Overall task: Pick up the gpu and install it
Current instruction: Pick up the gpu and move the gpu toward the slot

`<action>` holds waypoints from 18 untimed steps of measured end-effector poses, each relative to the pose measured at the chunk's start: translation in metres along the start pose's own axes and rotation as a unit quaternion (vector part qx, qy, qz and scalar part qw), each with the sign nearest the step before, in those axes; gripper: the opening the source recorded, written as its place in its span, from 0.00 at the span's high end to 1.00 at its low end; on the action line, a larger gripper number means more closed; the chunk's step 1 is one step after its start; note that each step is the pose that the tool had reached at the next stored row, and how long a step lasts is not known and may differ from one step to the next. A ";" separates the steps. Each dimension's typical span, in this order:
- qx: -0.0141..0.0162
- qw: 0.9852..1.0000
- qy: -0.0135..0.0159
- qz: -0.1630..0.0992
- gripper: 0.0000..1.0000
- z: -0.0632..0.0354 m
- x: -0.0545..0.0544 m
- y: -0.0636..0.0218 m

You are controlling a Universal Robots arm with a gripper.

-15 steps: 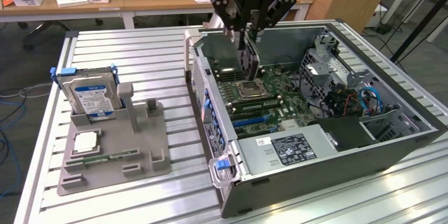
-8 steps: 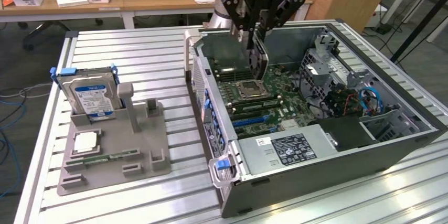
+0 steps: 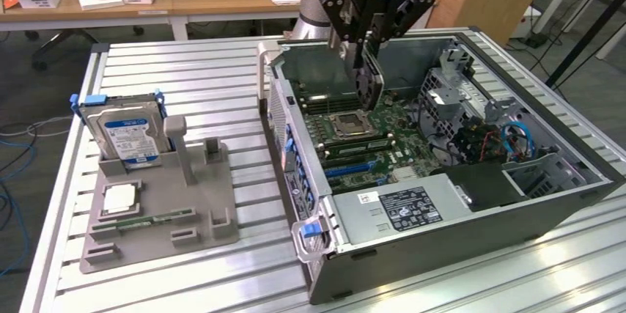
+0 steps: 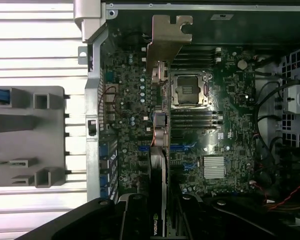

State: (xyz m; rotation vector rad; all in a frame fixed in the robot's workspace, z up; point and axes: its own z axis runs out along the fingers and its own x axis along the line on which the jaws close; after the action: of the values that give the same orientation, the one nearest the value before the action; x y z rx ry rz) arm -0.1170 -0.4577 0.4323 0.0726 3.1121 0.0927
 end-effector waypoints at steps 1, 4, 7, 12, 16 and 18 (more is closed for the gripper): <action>0.000 1.000 0.000 0.000 0.74 0.0000 -0.002 0.0001; 0.000 1.000 0.000 0.000 0.74 0.0002 -0.007 0.0003; 0.000 1.000 0.000 -0.001 0.74 0.0004 -0.013 0.0006; 0.000 1.000 0.000 -0.001 0.74 0.0007 -0.025 0.0011; 0.000 1.000 0.000 -0.002 0.74 0.0010 -0.035 0.0016; 0.000 1.000 0.000 -0.002 0.74 0.0011 -0.040 0.0018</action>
State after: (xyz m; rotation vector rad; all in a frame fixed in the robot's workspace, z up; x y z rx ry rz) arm -0.0774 -0.4577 0.4323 0.0665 3.1126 0.0928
